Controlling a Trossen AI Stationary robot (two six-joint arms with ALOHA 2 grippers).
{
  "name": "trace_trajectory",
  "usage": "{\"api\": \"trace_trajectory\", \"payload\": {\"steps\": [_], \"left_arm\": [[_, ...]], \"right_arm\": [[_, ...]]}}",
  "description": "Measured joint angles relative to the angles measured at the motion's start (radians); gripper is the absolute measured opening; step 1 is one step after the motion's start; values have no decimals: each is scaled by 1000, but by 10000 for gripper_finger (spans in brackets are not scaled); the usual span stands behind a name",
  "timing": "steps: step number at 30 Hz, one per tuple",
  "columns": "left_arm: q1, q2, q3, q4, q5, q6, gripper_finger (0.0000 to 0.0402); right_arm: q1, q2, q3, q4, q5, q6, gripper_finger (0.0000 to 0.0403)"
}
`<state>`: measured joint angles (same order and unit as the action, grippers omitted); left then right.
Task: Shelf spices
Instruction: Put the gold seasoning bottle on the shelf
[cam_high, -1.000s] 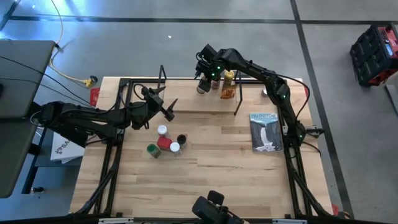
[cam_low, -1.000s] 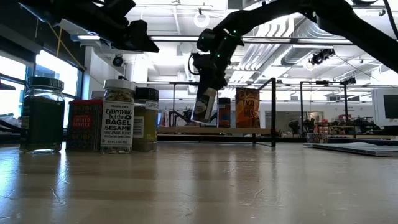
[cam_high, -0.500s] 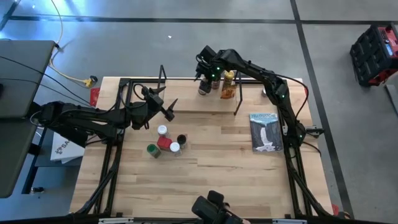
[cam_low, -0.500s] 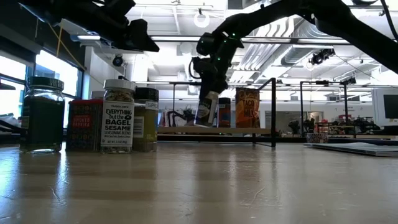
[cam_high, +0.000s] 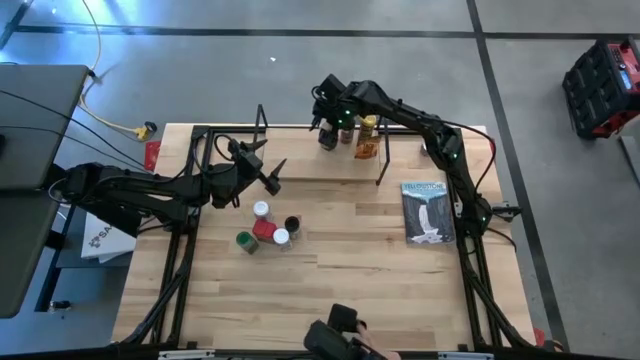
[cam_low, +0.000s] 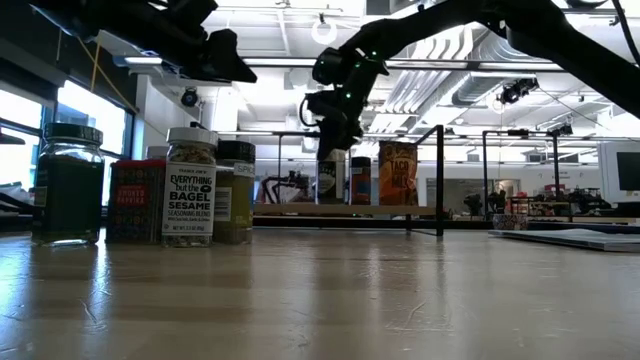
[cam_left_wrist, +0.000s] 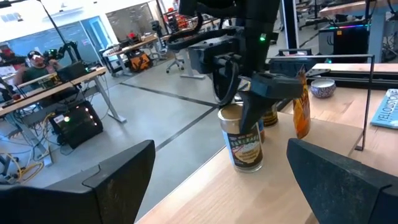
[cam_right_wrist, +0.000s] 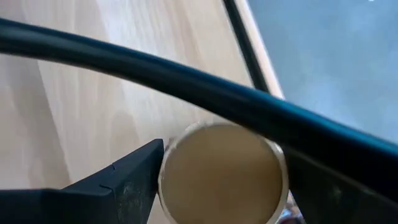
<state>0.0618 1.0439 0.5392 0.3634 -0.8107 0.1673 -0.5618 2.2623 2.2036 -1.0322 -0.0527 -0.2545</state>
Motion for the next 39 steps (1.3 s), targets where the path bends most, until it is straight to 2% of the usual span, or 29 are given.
{"api": "trace_trajectory", "payload": {"steps": [13, 19, 22, 24, 26, 33, 35, 39], "left_arm": [[-7, 0, 0, -1, 8, 0, 362], [-13, 0, 0, -1, 7, 0, 362], [-12, 0, 0, -1, 4, 0, 362], [-12, 0, 0, 0, 2, 0, 362], [-12, 0, 1, 0, -3, 0, 362], [-12, 0, 1, 1, -3, 0, 362], [-12, 0, 1, 1, -3, 0, 362], [-12, 0, 1, 1, -3, 0, 362]], "right_arm": [[13, -29, 0, 65, 19, -69, 312], [49, -112, 0, 65, 81, -156, 312], [61, -151, 1, 45, 39, -166, 302], [63, -165, 2, 21, -12, -160, 280], [59, -164, 2, -6, -38, -143, 238], [12, -127, 0, -24, -50, -128, 30], [1, -119, 0, -18, -59, -117, 10], [-19, -102, 0, -33, -114, -84, 18]]}}
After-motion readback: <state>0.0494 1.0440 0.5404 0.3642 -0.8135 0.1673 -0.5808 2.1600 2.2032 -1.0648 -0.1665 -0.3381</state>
